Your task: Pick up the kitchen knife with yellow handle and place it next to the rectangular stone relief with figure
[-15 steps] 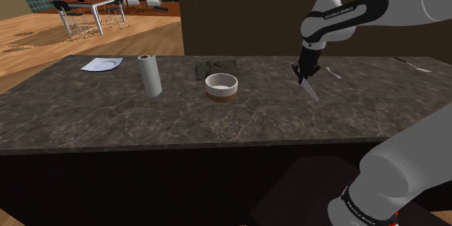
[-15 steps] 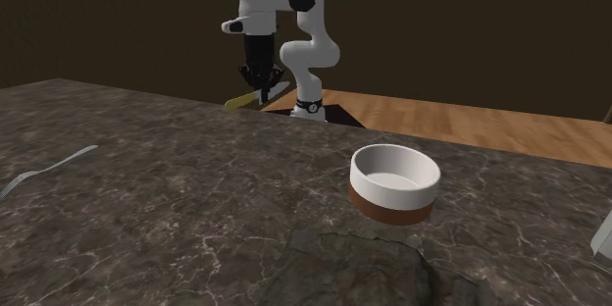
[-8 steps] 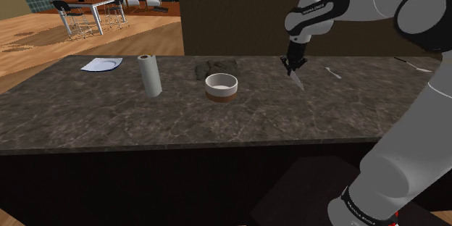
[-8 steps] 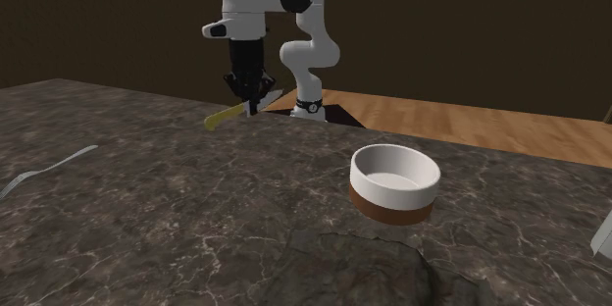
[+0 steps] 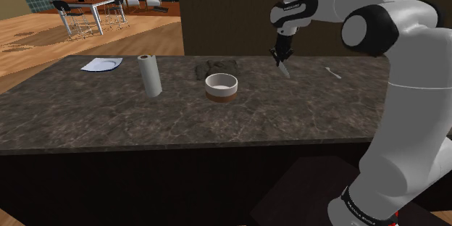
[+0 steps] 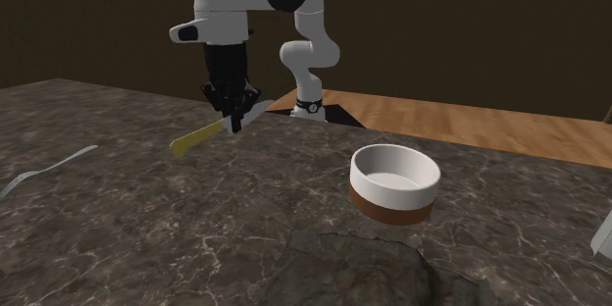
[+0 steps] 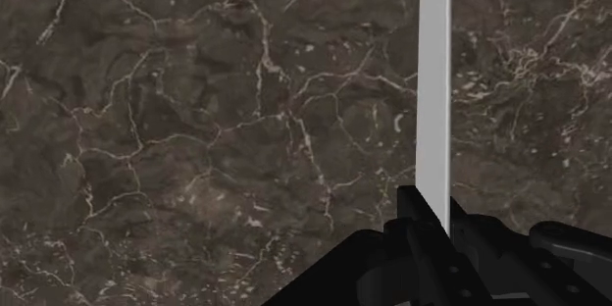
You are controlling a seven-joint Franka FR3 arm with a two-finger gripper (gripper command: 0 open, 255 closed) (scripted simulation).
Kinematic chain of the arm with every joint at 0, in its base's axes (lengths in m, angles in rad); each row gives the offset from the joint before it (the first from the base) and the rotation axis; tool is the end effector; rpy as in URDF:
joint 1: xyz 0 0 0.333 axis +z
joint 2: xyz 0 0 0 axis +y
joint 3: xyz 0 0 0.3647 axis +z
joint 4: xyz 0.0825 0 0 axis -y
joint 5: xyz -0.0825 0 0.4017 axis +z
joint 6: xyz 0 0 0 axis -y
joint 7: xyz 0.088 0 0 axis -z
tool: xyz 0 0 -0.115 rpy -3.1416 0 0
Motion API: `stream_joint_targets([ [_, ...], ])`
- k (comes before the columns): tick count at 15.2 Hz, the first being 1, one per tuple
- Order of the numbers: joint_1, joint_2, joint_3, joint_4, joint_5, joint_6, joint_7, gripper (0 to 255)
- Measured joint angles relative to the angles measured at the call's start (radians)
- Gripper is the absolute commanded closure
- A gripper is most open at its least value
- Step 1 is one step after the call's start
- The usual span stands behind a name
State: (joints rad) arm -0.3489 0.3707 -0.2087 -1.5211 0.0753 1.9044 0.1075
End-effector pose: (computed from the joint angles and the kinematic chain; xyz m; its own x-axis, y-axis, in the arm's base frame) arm 0.6120 -0.3496 0.4852 0.7809 -0.6243 0.0211 -0.6245 -0.7810 0.0012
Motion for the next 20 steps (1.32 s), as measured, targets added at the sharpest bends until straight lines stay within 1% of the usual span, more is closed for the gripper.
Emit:
stream_joint_targets([
  [2, -0.010, 0.083, 0.004, 0.131, 0.013, -0.048, 0.002, 255],
  [3, -0.018, 0.141, 0.008, 0.221, 0.021, -0.081, 0.002, 255],
  [4, -0.032, 0.222, 0.012, 0.344, 0.032, -0.123, 0.003, 255],
  [5, -0.039, 0.261, 0.015, 0.399, 0.037, -0.139, 0.003, 255],
  [6, -0.042, 0.280, 0.016, 0.419, 0.039, -0.142, 0.003, 255],
  [11, -0.039, 0.300, 0.018, 0.387, 0.042, -0.090, 0.002, 255],
  [20, -0.034, 0.314, 0.021, 0.291, 0.046, 0.019, -0.002, 255],
])
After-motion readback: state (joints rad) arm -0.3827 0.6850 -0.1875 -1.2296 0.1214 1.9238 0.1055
